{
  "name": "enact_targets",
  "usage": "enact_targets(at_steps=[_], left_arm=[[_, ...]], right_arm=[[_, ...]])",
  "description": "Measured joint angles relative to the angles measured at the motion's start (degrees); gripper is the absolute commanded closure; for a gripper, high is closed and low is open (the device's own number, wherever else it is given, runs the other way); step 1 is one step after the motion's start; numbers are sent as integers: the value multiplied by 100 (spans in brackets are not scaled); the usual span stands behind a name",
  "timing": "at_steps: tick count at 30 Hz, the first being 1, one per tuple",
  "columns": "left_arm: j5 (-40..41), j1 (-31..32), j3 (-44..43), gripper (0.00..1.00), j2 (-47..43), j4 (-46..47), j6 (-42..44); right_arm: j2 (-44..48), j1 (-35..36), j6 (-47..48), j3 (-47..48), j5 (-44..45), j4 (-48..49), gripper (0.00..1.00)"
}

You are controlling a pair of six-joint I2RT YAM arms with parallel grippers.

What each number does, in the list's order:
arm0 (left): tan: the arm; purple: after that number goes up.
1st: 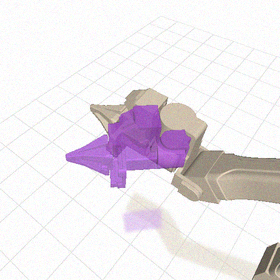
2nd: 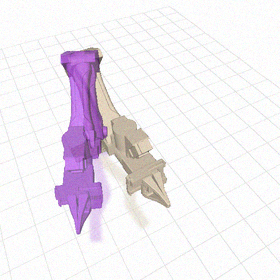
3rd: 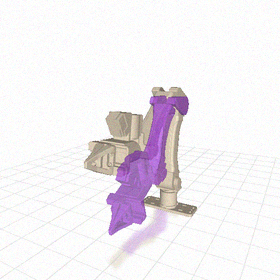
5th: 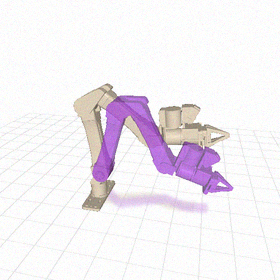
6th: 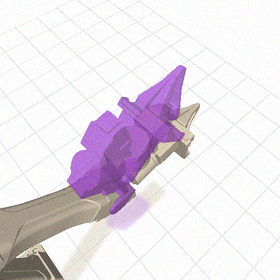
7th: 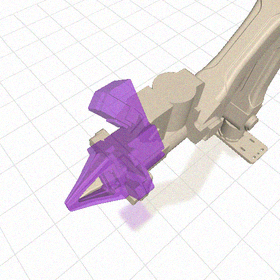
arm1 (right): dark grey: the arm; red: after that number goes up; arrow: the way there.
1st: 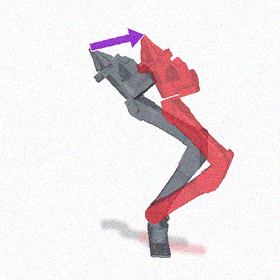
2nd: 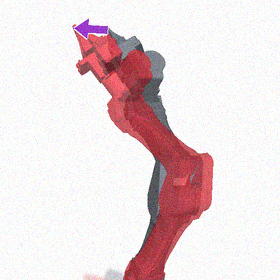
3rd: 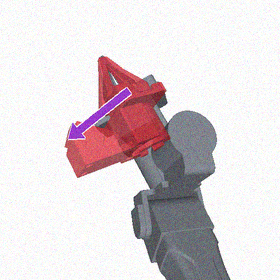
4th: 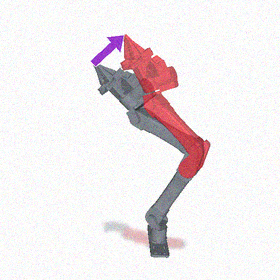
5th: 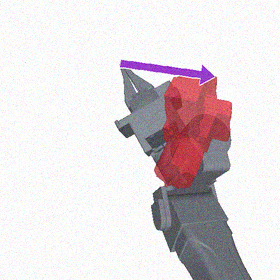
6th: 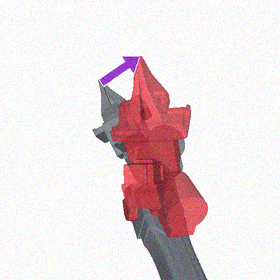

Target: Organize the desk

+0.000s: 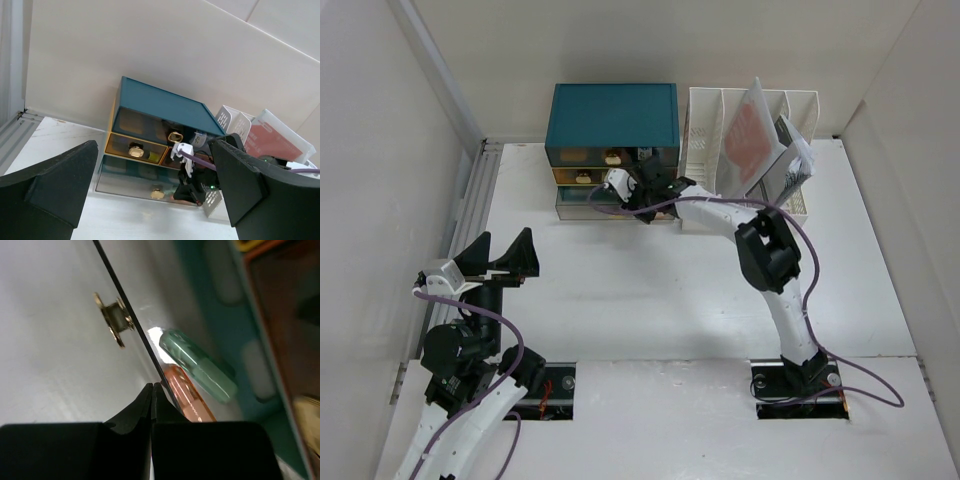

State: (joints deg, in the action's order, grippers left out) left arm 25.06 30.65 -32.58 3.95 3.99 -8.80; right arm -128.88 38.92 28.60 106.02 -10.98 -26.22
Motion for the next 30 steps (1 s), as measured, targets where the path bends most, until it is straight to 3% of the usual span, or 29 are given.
enact_targets(at_steps=[7, 17, 26, 28, 30], left_arm=[[0, 0, 0, 1, 0, 0, 0], [0, 0, 0, 1, 0, 0, 0], [0, 0, 0, 1, 0, 0, 0], [0, 0, 0, 1, 0, 2, -2], [-2, 0, 0, 1, 0, 0, 0]], right_arm=[[72, 286, -223, -345, 2072, 975, 100], [48, 389, 94, -483, 3576, 2055, 100], [-79, 426, 363, -662, 4052, 2439, 100], [-76, 424, 485, -721, 3786, 2337, 100], [26, 376, 798, -763, 2857, 1834, 100]])
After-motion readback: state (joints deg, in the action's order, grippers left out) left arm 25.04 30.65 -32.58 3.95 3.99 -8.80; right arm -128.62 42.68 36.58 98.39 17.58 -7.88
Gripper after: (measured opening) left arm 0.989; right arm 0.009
